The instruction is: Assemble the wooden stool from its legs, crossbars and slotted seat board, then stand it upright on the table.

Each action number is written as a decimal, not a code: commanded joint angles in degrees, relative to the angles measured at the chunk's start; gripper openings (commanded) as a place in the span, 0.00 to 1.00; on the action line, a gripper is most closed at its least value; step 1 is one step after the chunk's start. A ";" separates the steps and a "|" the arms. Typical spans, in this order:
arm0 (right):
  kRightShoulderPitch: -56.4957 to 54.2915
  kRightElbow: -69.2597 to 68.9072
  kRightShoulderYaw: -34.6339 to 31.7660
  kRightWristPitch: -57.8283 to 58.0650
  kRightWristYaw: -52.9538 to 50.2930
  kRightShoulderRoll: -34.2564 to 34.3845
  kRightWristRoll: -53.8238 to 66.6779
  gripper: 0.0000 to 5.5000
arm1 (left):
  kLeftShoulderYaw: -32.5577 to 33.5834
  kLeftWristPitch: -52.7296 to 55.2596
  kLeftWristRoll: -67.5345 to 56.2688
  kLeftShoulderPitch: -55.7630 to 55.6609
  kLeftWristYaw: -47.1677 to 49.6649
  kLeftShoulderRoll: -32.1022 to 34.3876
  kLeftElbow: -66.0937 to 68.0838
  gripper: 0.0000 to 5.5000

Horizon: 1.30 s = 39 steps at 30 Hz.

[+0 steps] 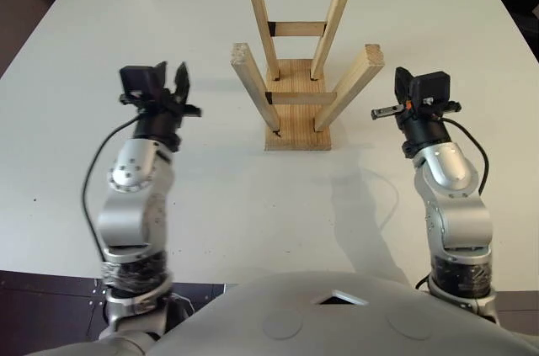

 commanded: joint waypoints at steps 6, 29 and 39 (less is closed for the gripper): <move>-6.81 -0.74 9.32 6.15 -2.37 3.01 -4.95 0.00 | -11.27 1.12 5.60 -0.11 4.22 -6.14 -0.25 0.00; -5.57 -0.56 20.62 -1.80 4.45 -4.12 -15.50 0.00 | -21.49 0.86 5.03 -1.86 -10.86 -0.64 4.97 0.00; -8.14 5.27 -0.12 0.42 6.61 -4.74 -6.88 0.00 | -1.09 11.37 1.32 0.39 -1.99 -4.83 5.09 0.00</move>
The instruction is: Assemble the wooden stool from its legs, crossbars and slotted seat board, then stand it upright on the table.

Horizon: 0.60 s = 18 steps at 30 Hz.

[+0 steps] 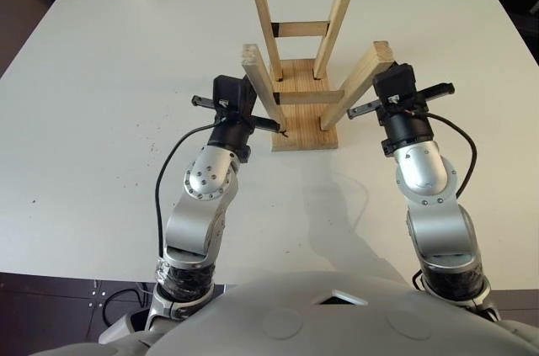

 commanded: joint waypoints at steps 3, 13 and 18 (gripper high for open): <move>-16.67 16.49 -27.14 1.60 8.77 -3.15 19.74 0.00 | 30.88 15.30 -16.00 -9.56 4.01 -1.20 8.24 0.00; -33.04 12.49 -32.22 13.56 29.54 -4.61 58.26 0.00 | 42.65 33.27 -65.31 -40.82 -0.22 10.38 10.20 0.00; -33.41 12.71 -33.14 14.51 27.78 -6.54 62.44 0.00 | 38.16 34.95 -79.74 -39.82 1.42 15.51 9.23 0.00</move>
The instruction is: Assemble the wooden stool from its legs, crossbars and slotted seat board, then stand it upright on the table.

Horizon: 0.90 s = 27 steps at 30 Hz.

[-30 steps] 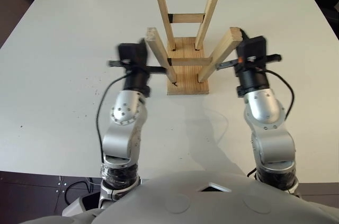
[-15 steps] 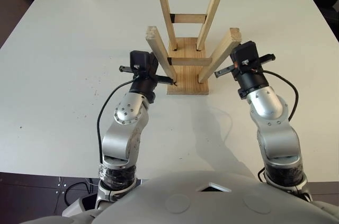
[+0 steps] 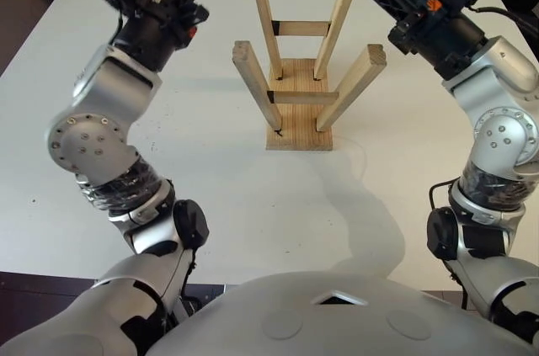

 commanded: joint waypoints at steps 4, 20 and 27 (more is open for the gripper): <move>-3.62 -0.78 -1.59 3.47 -0.36 -3.99 9.01 0.00 | -8.80 3.43 -22.94 -0.30 3.03 8.39 0.65 0.00; 2.46 2.53 6.98 -3.08 -2.11 -6.75 3.01 0.00 | -19.95 -4.09 -12.67 0.22 -0.34 9.54 10.64 0.00; 8.84 5.77 16.28 -9.43 -0.30 -9.60 -6.46 0.00 | -23.86 -4.80 -10.61 8.86 -1.84 7.57 10.83 0.00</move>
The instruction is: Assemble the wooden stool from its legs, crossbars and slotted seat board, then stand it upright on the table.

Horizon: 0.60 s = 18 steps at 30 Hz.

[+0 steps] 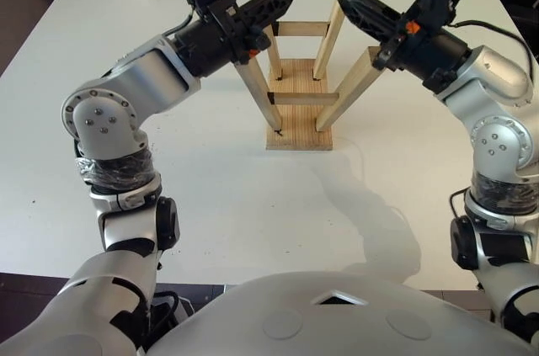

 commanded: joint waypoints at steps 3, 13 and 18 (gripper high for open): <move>2.05 3.05 2.13 2.75 -0.02 0.49 -0.48 0.00 | -3.00 1.22 2.08 4.06 0.48 -0.94 2.76 0.00; -5.82 14.06 -10.70 0.29 -0.54 -0.07 8.30 0.00 | 15.42 -12.10 -0.99 0.94 -6.28 8.52 -0.52 0.00; 0.75 31.28 6.22 -17.13 11.28 -5.09 -12.18 0.00 | 6.16 -13.69 20.24 22.48 -25.91 20.14 9.90 0.00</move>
